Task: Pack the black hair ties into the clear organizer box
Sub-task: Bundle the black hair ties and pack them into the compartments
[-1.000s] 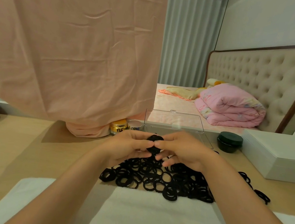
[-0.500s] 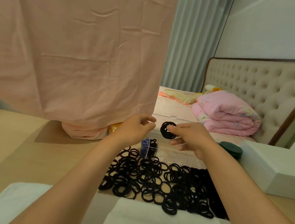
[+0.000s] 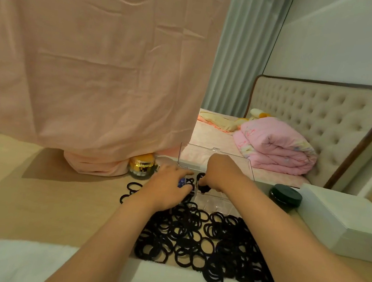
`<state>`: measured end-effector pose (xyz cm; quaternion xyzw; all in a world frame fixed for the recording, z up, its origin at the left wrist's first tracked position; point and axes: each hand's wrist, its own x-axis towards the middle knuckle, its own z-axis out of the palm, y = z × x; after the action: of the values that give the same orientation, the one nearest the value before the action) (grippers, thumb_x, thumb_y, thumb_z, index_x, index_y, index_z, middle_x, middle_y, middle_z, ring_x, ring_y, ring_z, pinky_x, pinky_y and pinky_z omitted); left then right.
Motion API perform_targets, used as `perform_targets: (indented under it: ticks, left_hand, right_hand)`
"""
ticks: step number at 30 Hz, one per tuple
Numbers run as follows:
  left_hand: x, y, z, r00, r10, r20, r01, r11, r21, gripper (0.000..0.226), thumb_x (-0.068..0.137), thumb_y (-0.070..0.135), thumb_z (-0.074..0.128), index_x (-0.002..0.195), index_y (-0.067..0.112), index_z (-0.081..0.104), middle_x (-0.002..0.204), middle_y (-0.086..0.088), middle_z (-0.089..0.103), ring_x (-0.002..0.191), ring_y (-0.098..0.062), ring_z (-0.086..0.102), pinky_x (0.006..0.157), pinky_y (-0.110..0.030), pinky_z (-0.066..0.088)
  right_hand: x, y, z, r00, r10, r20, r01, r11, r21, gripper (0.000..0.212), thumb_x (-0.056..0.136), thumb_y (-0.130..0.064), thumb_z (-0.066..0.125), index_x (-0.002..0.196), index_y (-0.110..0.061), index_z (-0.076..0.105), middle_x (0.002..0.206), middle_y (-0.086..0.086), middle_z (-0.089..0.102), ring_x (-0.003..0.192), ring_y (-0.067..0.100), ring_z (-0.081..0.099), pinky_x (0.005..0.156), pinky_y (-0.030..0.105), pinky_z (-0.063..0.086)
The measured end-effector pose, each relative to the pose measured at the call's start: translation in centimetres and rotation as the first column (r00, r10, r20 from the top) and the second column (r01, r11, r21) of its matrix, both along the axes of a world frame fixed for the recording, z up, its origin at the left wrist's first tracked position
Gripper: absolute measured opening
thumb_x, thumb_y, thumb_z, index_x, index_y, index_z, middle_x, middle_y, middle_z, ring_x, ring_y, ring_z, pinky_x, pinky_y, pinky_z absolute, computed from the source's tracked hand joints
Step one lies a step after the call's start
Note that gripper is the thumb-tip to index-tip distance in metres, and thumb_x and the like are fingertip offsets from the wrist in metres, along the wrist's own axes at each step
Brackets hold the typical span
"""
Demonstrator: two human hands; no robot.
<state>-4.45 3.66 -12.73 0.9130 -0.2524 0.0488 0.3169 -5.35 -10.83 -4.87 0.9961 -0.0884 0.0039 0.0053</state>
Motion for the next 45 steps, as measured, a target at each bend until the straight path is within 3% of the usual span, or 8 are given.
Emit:
perform_targets:
  ticks: [8,12,15,20,27,33,39,45]
  left_hand:
    - [-0.4,-0.1,0.2,0.998,-0.061,0.015,0.060,0.995,0.074,0.053,0.095,0.050,0.051,0.147,0.047,0.041,0.160,-0.001,0.030,0.148,-0.018,0.015,0.119,-0.045,0.021]
    - [-0.6,-0.3,0.1,0.998,-0.055,0.001,0.055,0.991,0.122,0.057,0.094,0.053,0.051,0.149,0.048,0.037,0.162,-0.001,0.024,0.150,-0.019,0.010,0.120,-0.048,0.020]
    - [-0.5,-0.3,0.3,0.999,-0.040,0.033,0.035,0.989,0.141,0.063,0.094,0.051,0.053,0.153,0.041,0.032,0.162,0.000,0.028,0.149,-0.020,0.015,0.120,-0.046,0.020]
    - [-0.5,-0.2,0.3,0.998,-0.044,0.038,0.037,0.986,0.160,0.064,0.091,0.048,0.056,0.151,0.039,0.036,0.162,0.002,0.027,0.149,-0.020,0.015,0.121,-0.046,0.022]
    - [-1.6,-0.3,1.6,0.982,-0.026,0.187,0.011,0.997,0.078,0.049,0.092,0.038,0.059,0.140,0.036,0.051,0.143,0.006,0.044,0.135,-0.015,0.029,0.112,-0.036,0.027]
    - [-4.8,-1.6,3.2,0.978,-0.132,0.163,0.115,0.987,0.110,0.017,0.091,0.024,0.058,0.102,0.035,0.066,0.101,0.014,0.064,0.095,-0.008,0.059,0.081,-0.027,0.049]
    - [-7.3,-2.2,2.5,0.979,-0.189,0.082,0.155,0.937,0.313,0.034,0.096,0.027,0.059,0.129,0.030,0.064,0.126,0.010,0.064,0.112,-0.010,0.060,0.097,-0.029,0.051]
    - [-8.0,-1.8,1.6,0.989,-0.138,0.058,0.125,0.974,0.191,0.034,0.098,0.022,0.058,0.131,0.030,0.062,0.129,0.012,0.063,0.110,-0.002,0.057,0.096,-0.020,0.046]
  right_hand:
    - [-0.4,-0.9,-0.1,0.963,0.143,-0.229,-0.113,0.984,0.139,0.033,0.105,-0.030,0.052,0.118,-0.003,0.066,0.075,0.008,0.055,0.067,0.021,0.055,0.063,0.033,0.053]
    - [-1.5,-2.6,0.9,0.983,0.165,-0.084,-0.131,0.940,0.315,0.026,0.103,-0.017,0.047,0.110,-0.016,0.072,0.109,0.008,0.069,0.108,0.030,0.067,0.077,0.032,0.055]
    - [-2.6,-3.2,0.7,0.974,0.228,0.008,-0.223,0.944,0.243,0.039,0.094,-0.010,0.048,0.120,-0.022,0.075,0.136,0.000,0.065,0.128,0.021,0.056,0.106,0.032,0.044]
    - [-3.5,-2.8,-2.3,0.910,0.399,-0.115,-0.403,0.915,-0.016,0.039,0.094,-0.023,0.049,0.123,-0.035,0.073,0.142,-0.008,0.058,0.133,0.020,0.042,0.111,0.042,0.028]
    - [-5.7,-4.3,-0.6,0.929,0.252,0.272,-0.334,0.887,0.318,0.031,0.094,-0.015,0.053,0.105,-0.033,0.076,0.113,-0.012,0.064,0.100,0.006,0.057,0.095,0.031,0.046]
    - [-9.3,-5.9,-1.1,0.959,0.277,0.054,-0.283,0.940,0.193,0.028,0.096,-0.022,0.058,0.115,-0.034,0.075,0.115,-0.014,0.071,0.099,0.006,0.064,0.086,0.022,0.048]
    - [-9.9,-5.3,-4.4,0.972,0.233,-0.037,-0.233,0.973,0.004,0.032,0.097,-0.049,0.055,0.107,-0.027,0.076,0.094,-0.005,0.073,0.087,0.016,0.066,0.084,0.037,0.057]
    - [-9.4,-4.4,-5.1,0.960,0.257,-0.113,-0.257,0.966,0.015,0.031,0.093,-0.046,0.067,0.113,-0.024,0.075,0.103,-0.002,0.072,0.096,0.020,0.067,0.090,0.041,0.057]
